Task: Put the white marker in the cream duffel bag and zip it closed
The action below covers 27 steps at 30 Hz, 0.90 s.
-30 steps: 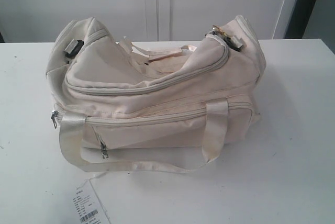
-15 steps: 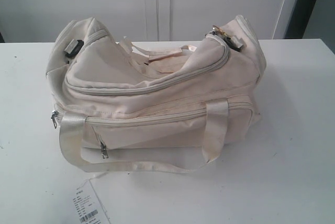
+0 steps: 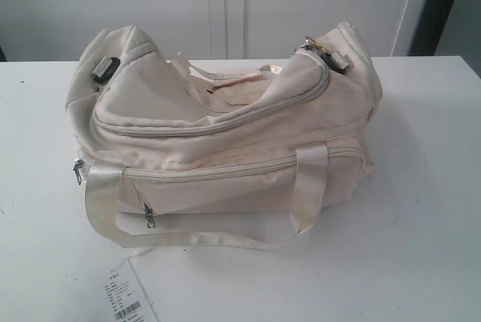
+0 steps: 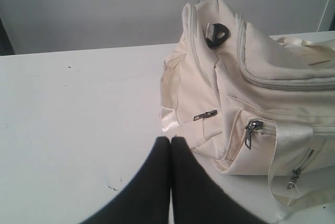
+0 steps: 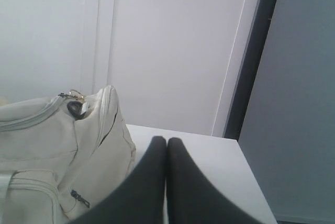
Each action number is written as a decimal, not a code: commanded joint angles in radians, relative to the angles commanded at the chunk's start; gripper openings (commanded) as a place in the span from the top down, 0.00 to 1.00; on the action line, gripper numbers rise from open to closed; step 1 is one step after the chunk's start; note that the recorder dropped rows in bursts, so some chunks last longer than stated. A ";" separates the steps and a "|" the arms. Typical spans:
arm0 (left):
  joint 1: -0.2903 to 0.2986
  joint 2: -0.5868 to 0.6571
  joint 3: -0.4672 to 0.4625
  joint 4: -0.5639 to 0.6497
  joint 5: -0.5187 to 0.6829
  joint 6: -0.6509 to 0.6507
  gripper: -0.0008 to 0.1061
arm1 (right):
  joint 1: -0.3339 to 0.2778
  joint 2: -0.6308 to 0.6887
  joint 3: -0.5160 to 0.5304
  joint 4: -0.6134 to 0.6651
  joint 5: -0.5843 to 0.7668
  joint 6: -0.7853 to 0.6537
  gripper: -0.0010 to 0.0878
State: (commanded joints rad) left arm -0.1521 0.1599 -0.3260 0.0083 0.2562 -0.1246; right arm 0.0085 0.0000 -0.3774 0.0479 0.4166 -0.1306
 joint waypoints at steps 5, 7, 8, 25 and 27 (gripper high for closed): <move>0.000 -0.013 0.000 0.000 0.000 0.000 0.99 | 0.000 0.000 0.000 0.000 0.000 0.000 0.99; 0.000 -0.013 0.000 0.000 0.000 0.000 0.99 | 0.000 0.000 0.000 0.000 0.002 0.000 0.99; 0.000 -0.013 0.000 0.000 0.000 0.000 0.99 | 0.000 0.000 0.000 0.000 0.002 0.000 0.99; 0.000 -0.124 0.167 -0.034 -0.001 0.081 0.99 | 0.000 0.000 0.000 0.000 0.002 0.000 0.99; 0.000 -0.134 0.188 -0.036 -0.004 0.081 0.99 | 0.000 0.000 0.000 0.000 0.002 0.000 0.99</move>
State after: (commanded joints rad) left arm -0.1521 0.0263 -0.1377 -0.0279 0.2519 -0.0441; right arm 0.0085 0.0000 -0.3774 0.0479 0.4185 -0.1306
